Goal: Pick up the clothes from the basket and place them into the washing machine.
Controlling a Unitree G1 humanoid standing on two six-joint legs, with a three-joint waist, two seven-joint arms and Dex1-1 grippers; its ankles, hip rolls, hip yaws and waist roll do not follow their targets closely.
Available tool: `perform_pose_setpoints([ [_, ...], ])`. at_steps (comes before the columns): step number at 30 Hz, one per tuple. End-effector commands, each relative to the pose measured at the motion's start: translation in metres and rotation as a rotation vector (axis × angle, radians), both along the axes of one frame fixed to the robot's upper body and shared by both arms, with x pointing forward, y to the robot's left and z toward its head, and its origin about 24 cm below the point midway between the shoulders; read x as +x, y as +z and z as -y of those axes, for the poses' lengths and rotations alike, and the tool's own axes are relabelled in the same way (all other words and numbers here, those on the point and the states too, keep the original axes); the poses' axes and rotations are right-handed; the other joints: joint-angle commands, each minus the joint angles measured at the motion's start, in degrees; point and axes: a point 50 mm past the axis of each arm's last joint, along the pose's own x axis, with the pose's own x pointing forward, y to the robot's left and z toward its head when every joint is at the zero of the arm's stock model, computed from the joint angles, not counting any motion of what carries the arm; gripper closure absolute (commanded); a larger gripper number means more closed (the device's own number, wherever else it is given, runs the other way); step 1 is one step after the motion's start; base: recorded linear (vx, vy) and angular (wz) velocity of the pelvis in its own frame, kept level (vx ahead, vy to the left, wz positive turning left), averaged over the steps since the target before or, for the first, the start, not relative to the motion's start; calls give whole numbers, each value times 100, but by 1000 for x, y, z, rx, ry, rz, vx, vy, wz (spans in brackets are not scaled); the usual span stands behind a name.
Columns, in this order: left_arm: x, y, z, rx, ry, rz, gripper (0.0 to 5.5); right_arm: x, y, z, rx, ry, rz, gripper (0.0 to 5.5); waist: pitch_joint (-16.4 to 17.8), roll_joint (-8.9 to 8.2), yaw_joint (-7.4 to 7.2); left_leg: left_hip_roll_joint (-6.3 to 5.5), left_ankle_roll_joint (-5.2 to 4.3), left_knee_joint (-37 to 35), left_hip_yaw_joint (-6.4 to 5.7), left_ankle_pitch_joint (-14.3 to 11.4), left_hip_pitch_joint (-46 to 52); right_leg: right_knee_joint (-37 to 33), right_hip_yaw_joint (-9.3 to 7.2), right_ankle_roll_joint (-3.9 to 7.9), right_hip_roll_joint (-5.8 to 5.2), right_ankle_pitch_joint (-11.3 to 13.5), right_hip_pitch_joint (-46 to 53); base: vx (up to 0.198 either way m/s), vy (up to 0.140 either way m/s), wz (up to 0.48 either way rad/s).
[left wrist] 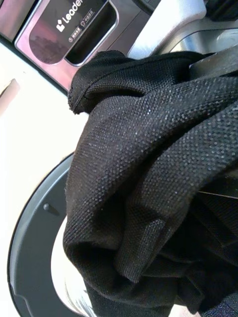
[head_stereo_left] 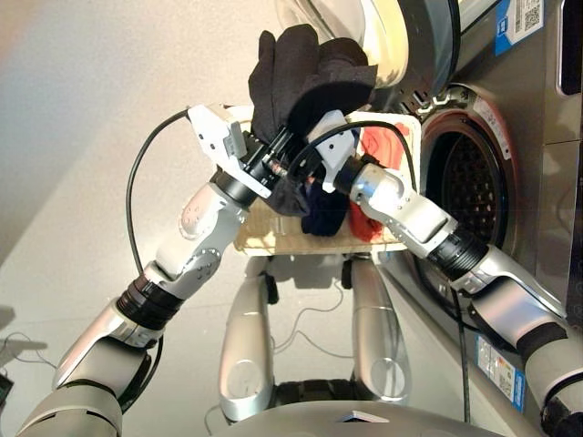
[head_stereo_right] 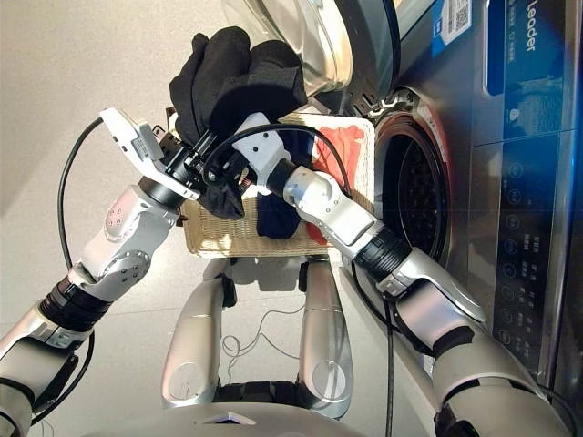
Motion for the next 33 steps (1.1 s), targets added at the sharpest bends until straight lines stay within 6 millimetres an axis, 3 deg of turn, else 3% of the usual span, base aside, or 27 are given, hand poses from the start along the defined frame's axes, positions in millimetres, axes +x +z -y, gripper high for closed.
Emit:
perform_pose_setpoints([
  [1, -37, 49, 37, -79, -274, 268, 550, -23, 30, -52, 10, 217, 112, 257, -76, 119, 36, 108, -389, 487, -204, -396, -37, -1146, 91, 571, -303, 824, 498, 0, 0, 0],
  [2, -36, 49, 39, -86, -275, 263, 550, -23, 31, -52, 16, 213, 117, 550, -76, 129, 36, 104, -389, 474, -199, -392, -37, -1145, 92, 573, -302, 825, 486, 0, 0, 0],
  [9, -35, 49, 38, -85, -252, 269, 550, -21, 33, -46, 48, 173, 142, 550, -76, 161, 41, 110, -393, 472, -201, -395, -43, -1136, 70, 580, -320, 809, 483, 0, 0, 0],
  [15, -30, 42, 29, -128, -189, 231, 550, -17, 37, -27, 143, 63, 184, 550, -76, 193, 36, 101, -378, 495, -193, -424, -73, -1135, 82, 570, -314, 781, 464, 0, 0, 0],
  [16, -28, 38, 25, -148, -149, 212, 550, -13, 35, -15, 169, -26, 225, 550, -76, 218, 33, 97, -367, 515, -189, -436, -84, -1126, 84, 571, -326, 780, 459, 0, 0, 0],
  [17, -27, 37, 21, -164, -123, 212, 535, -14, 35, -10, 177, -55, 265, 550, -76, 234, 34, 99, -365, 518, -192, -443, -90, -1129, 80, 571, -330, 771, 458, 0, 0, 0],
  [18, -26, 35, 17, -181, -89, 202, 345, -12, 32, -3, 182, -118, 287, 550, -76, 249, 32, 96, -363, 526, -194, -449, -100, -1125, 80, 570, -328, 763, 451, 0, 0, 0],
  [19, -24, 33, 12, -188, -41, 199, 334, -9, 27, 1, 180, -151, 278, 550, -76, 259, 37, 93, -357, 549, -193, -455, -108, -1113, 76, 567, -328, 763, 443, 0, 0, 0],
  [20, -22, 30, 9, -191, -2, 188, 550, -8, 21, 6, 181, -181, 268, 550, -76, 268, 41, 88, -352, 559, -202, -461, -121, -1104, 73, 563, -323, 759, 438, 0, 0, 0],
  [22, -21, 24, 7, -207, 33, 162, 541, -8, 17, 12, 162, -237, 309, 550, -76, 271, 39, 89, -342, 577, -214, -471, -141, -1094, 62, 561, -331, 749, 425, 0, 0, 0],
  [23, -19, 22, 6, -213, 64, 152, 356, -8, 14, 16, 161, -270, 326, 550, -76, 277, 33, 88, -337, 593, -222, -476, -154, -1085, 54, 560, -336, 744, 422, 0, 0, 0],
  [24, -16, 21, 7, -221, 100, 151, 0, -4, 8, 22, 164, -336, 324, 550, -76, 292, 30, 83, -331, 607, -234, -481, -167, -1074, 47, 559, -338, 732, 420, 0, 0, 0],
  [33, -9, 25, 11, -364, 174, 122, 0, 19, -56, 72, 72, -721, 193, 550, -76, 290, -5, 43, -297, 670, -278, -517, -239, -1057, 35, 592, -357, 729, 410, 0, 0, 0],
])
